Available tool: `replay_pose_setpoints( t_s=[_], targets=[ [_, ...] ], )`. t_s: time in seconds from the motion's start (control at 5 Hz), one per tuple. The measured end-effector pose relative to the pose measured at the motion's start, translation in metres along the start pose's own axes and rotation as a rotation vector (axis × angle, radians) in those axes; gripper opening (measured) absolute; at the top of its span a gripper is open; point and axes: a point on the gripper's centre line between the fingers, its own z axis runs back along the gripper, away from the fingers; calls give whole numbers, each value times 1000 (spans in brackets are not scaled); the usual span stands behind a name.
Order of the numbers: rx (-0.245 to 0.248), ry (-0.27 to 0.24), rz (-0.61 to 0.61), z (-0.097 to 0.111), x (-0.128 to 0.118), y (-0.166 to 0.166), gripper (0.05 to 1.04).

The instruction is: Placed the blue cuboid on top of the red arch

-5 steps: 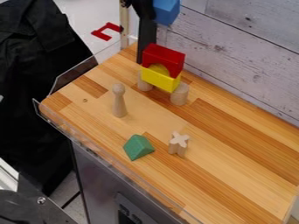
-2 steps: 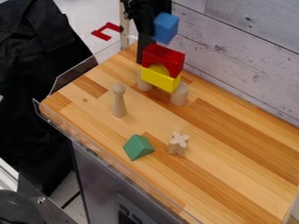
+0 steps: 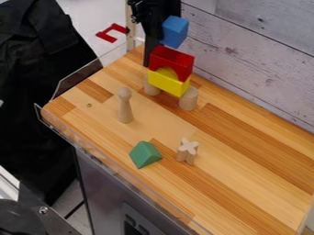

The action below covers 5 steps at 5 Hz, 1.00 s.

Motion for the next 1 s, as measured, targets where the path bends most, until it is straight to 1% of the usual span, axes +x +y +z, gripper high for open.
replay_pose_setpoints(
  t_s=[0.6,0.8,1.0],
  targets=[
    [17,15,20,-10,-2,7,559],
    [41,32,32,-17,-2,9,603],
    [42,34,25,-17,-2,8,916]
  ],
)
